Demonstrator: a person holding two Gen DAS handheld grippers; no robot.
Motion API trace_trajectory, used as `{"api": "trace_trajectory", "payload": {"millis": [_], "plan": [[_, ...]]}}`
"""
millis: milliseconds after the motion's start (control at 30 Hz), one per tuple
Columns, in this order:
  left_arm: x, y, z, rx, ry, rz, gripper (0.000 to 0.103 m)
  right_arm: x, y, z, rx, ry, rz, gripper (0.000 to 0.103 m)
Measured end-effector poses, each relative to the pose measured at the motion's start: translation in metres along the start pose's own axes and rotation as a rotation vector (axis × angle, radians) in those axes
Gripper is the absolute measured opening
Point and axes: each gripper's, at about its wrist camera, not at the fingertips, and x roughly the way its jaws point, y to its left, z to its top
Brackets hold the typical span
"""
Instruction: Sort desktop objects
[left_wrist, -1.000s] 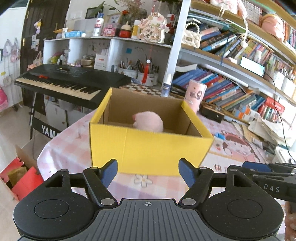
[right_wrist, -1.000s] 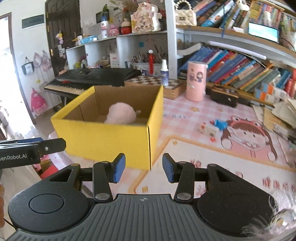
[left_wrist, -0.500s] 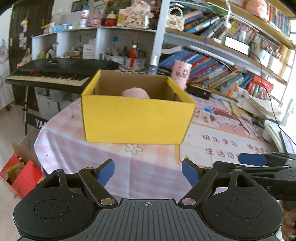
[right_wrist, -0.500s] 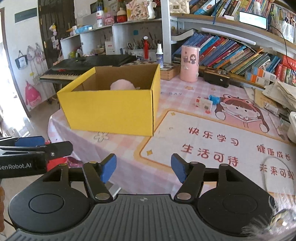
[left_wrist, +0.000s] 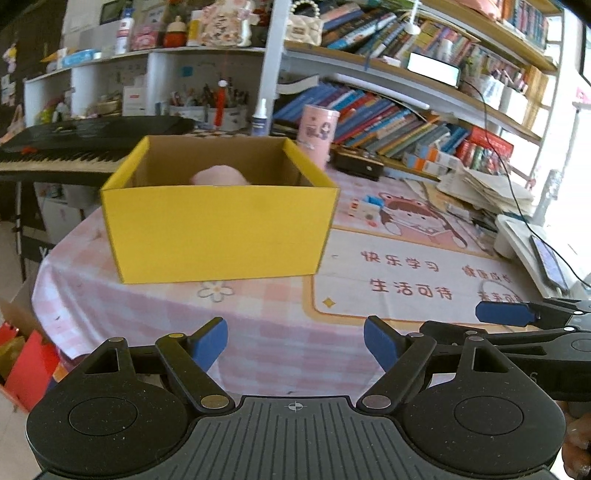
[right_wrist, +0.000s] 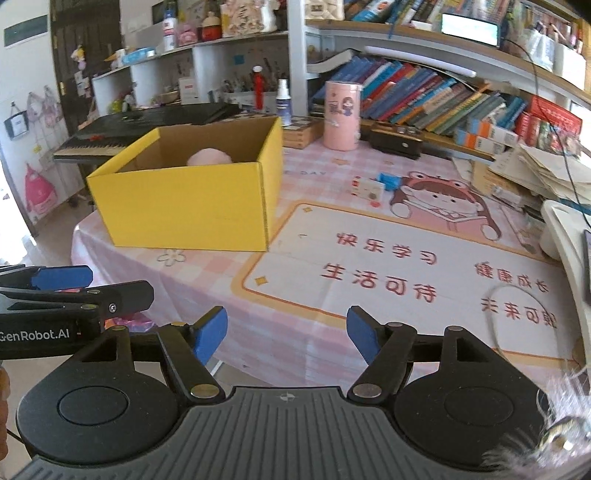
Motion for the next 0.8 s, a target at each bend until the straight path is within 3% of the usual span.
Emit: {"api": "trace_trajectory", "payload": {"millis": [800], "plan": [[0.064, -0.051, 0.034, 0.056, 0.03, -0.084, 0.083, 0.023, -0.076, 0.02, 0.083, 0.027, -0.093, 0.071]]}}
